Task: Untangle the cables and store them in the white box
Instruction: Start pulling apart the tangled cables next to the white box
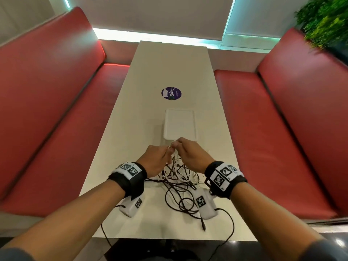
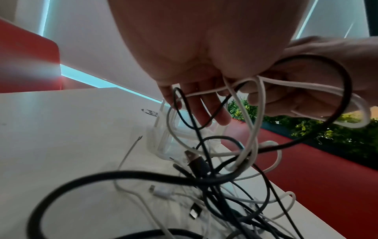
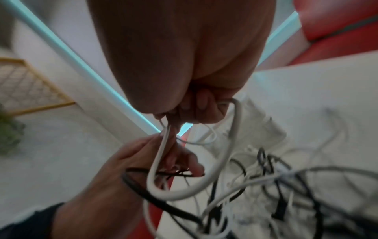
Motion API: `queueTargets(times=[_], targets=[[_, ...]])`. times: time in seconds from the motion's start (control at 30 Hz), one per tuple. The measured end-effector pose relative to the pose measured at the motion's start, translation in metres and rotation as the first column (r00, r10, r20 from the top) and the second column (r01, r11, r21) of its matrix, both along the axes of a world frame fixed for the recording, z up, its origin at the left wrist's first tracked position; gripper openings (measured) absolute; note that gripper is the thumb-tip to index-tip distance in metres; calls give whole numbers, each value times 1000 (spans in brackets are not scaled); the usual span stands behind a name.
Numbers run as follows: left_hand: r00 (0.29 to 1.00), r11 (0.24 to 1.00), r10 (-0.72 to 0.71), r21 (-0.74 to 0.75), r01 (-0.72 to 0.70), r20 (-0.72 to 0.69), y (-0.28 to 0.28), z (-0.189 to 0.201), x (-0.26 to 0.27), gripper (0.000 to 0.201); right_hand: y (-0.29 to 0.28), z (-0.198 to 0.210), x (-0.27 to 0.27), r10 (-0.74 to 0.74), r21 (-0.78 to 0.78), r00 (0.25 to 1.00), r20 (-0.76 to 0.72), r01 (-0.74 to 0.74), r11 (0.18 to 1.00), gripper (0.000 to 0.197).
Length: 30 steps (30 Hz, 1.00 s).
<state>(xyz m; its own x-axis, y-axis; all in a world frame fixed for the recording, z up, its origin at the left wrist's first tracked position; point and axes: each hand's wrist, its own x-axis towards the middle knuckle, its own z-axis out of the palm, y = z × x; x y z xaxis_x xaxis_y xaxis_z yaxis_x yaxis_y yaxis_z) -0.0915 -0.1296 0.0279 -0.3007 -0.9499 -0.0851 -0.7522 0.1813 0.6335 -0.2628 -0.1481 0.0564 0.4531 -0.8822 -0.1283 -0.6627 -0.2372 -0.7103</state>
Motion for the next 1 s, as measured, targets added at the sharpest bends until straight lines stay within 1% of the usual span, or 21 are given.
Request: queueTargets(times=[0.07, 0.17, 0.23, 0.3, 0.4, 0.47, 0.5, 0.57, 0.6, 0.63, 0.67, 0.7, 0.77, 0.8, 0.83, 0.87, 0.9, 0.93, 0.97, 1.0], targets=[[998, 997, -5, -72, 9, 58, -1, -1, -3, 39, 3, 1, 4, -39, 42, 997, 66, 36, 998, 37], [987, 983, -31, -173, 58, 156, 2, -10, -2, 31, 2, -1, 6, -29, 73, 995, 94, 22, 997, 44], [982, 977, -47, -195, 83, 182, 4, -13, -5, 28, 1, -6, 7, -57, 99, 990, 127, 44, 994, 38], [984, 984, -49, -163, 77, 170, 3, -15, -7, 25, 3, -9, 10, -112, 111, 977, 179, 93, 989, 29], [993, 994, -21, -108, 33, 112, 2, -15, -6, 32, 5, -6, 12, -201, 123, 929, 312, 170, 978, 17], [993, 996, -8, -87, 18, 115, 5, -11, -7, 31, 8, 3, 14, -228, 136, 893, 387, 189, 973, 9], [992, 997, 0, -71, 8, 123, 7, -9, -7, 31, 8, 8, 14, -224, 106, 895, 387, 198, 975, 15], [989, 998, 1, -61, 8, 145, 11, -11, -7, 32, 5, 17, 14, -201, -6, 932, 302, 212, 977, 32], [985, 998, -14, -62, 25, 174, 12, -16, -5, 31, 2, 22, 12, -200, -59, 944, 263, 223, 973, 37], [974, 998, -39, -46, 51, 225, 13, -22, -2, 29, -2, 28, 10, -217, -97, 940, 264, 250, 963, 40], [955, 997, -72, -10, 78, 286, 13, -29, 2, 28, -8, 35, 7, -257, -112, 918, 303, 303, 946, 40], [937, 995, -98, 36, 91, 336, 14, -36, 6, 28, -15, 42, 3, -311, -110, 879, 363, 371, 922, 38], [924, 992, -111, 95, 82, 365, 16, -44, 12, 34, -28, 59, -6, -401, -103, 795, 455, 495, 863, 34], [927, 992, -103, 102, 71, 360, 15, -45, 14, 38, -32, 65, -11, -425, -112, 774, 469, 530, 841, 34], [931, 993, -95, 99, 64, 353, 14, -45, 16, 42, -35, 66, -15, -427, -130, 780, 457, 534, 835, 34], [935, 995, -84, 86, 58, 344, 12, -45, 16, 44, -35, 62, -18, -413, -149, 818, 401, 503, 851, 35], [940, 997, -72, 59, 56, 334, 11, -44, 16, 45, -34, 56, -19, -373, -160, 878, 300, 432, 887, 35], [944, 998, -57, 18, 54, 324, 9, -42, 16, 44, -31, 45, -20, -305, -153, 939, 162, 329, 932, 35], [951, 998, -43, -21, 52, 307, 7, -40, 16, 42, -26, 32, -19, -213, -123, 977, 22, 214, 969, 35], [957, 997, -34, -50, 51, 289, 6, -37, 14, 40, -21, 20, -17, -127, -82, 988, -89, 119, 989, 35]])
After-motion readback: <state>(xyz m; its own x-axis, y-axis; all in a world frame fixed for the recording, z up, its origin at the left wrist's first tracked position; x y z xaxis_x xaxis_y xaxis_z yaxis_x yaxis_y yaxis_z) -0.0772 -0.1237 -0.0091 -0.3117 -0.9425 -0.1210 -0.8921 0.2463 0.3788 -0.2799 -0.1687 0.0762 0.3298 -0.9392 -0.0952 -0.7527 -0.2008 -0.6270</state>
